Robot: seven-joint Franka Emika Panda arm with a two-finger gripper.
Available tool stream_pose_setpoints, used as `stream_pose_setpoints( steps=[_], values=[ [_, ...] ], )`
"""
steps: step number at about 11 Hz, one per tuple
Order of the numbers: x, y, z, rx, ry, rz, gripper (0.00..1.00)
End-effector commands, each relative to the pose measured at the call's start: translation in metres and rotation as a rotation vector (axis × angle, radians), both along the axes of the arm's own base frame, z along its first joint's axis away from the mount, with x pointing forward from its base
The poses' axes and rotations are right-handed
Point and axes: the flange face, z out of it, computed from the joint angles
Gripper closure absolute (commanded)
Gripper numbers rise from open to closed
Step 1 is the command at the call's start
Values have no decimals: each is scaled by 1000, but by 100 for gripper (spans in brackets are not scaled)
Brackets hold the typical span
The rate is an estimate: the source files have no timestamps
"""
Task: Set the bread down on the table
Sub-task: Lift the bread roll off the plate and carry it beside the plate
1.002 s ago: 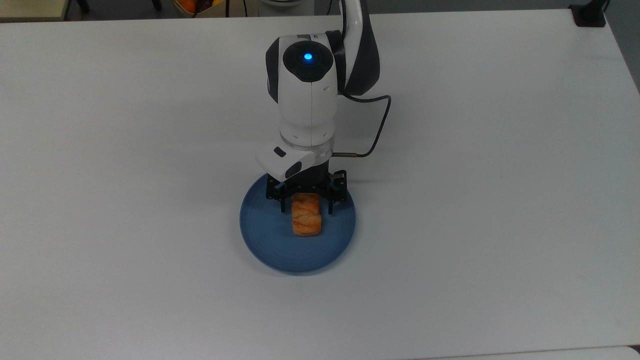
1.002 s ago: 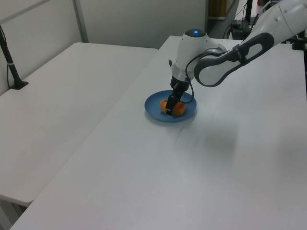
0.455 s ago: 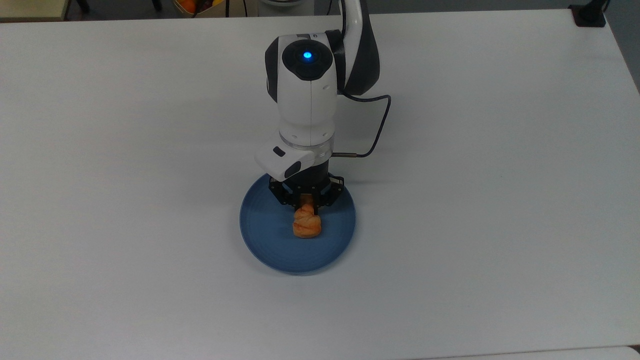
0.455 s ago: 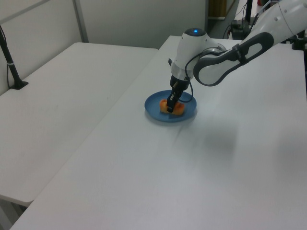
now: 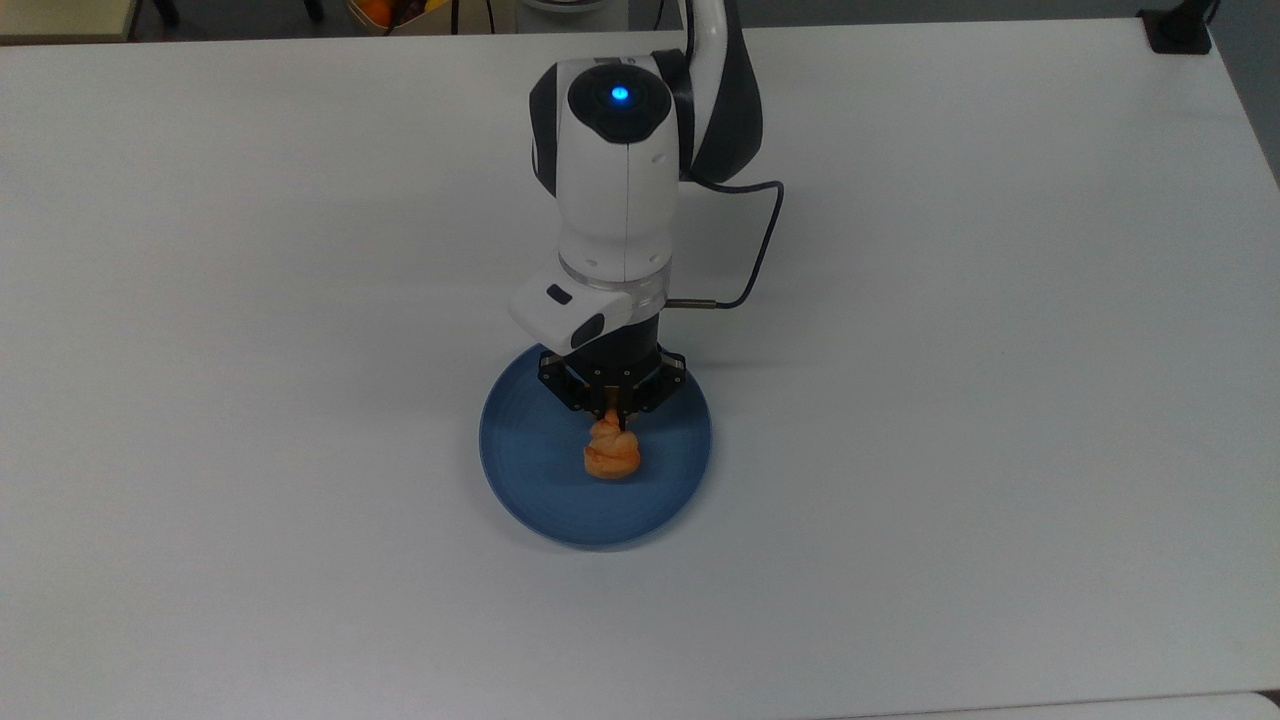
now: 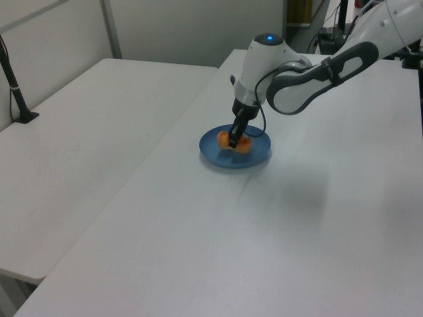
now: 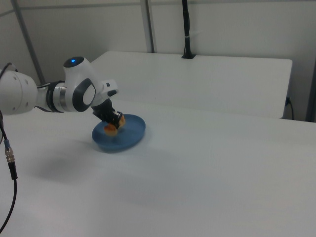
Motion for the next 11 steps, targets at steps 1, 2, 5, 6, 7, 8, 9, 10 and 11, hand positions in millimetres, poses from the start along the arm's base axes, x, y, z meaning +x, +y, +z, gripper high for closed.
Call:
stream_pose_setpoints(
  steps=[1, 2, 5, 6, 7, 8, 9, 10, 11],
  values=[
    [-13, -12, 56, -21, 15, -18, 88],
    [-17, -17, 73, -23, 18, -25, 88],
    [-38, -48, 128, -48, 85, 1, 88],
    [-45, -59, 146, -49, 102, 4, 88],
    [-48, -68, 159, -49, 96, -1, 88],
    [-50, -85, 167, -54, 94, -6, 88],
    [-49, -108, 170, -67, 95, 11, 88],
    [-48, -127, 171, -80, 92, 28, 88],
    [-47, -160, 168, -95, 95, 21, 88]
  ],
)
